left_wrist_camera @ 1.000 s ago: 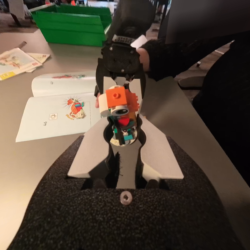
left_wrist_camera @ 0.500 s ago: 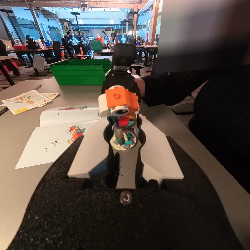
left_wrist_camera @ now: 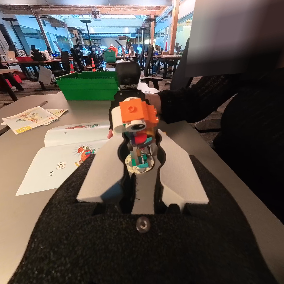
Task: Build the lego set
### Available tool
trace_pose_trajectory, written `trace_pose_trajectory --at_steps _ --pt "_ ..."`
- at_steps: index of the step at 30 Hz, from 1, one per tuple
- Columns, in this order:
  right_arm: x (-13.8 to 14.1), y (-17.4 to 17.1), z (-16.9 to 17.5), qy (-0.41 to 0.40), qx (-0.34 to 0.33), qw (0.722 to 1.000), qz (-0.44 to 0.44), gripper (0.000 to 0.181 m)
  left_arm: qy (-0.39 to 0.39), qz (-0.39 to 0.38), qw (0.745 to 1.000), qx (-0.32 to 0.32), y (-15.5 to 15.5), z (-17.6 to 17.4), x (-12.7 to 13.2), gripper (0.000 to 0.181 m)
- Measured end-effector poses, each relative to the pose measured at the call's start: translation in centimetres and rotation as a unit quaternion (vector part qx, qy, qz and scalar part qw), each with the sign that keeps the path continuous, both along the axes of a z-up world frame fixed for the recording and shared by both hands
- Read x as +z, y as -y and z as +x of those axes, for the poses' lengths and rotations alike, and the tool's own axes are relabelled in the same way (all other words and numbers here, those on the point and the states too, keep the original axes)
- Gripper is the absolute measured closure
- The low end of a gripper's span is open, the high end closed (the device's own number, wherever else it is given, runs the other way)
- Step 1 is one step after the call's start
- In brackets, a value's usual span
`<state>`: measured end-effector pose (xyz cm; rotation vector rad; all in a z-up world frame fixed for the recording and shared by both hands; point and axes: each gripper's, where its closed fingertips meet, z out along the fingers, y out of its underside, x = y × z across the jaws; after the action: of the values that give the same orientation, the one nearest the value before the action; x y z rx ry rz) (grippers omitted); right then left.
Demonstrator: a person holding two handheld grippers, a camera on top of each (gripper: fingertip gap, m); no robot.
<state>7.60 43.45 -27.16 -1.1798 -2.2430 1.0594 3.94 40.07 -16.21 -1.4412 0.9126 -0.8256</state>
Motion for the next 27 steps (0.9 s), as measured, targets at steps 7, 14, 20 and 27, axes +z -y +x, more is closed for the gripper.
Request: trace_pose_trajectory --at_steps 7,14,20,27 --pt "0.8 0.2 0.3 0.034 -0.044 0.994 -0.089 0.117 -0.037 -0.002 0.999 0.017 -0.1 -0.4 -0.7 0.151" --pt "-0.3 1.0 -0.6 0.023 -0.074 0.997 0.013 0.118 -0.081 -0.029 0.996 0.010 0.5 0.1 -2.0 0.151" --pt "-0.1 0.1 1.1 0.085 -0.047 0.989 0.116 0.119 -0.105 -0.042 0.994 0.002 0.4 1.1 -3.6 0.150" --pt "1.5 -3.4 4.4 0.183 0.038 0.912 0.364 0.119 -0.107 -0.042 0.993 0.027 -0.5 1.7 -3.9 0.150"
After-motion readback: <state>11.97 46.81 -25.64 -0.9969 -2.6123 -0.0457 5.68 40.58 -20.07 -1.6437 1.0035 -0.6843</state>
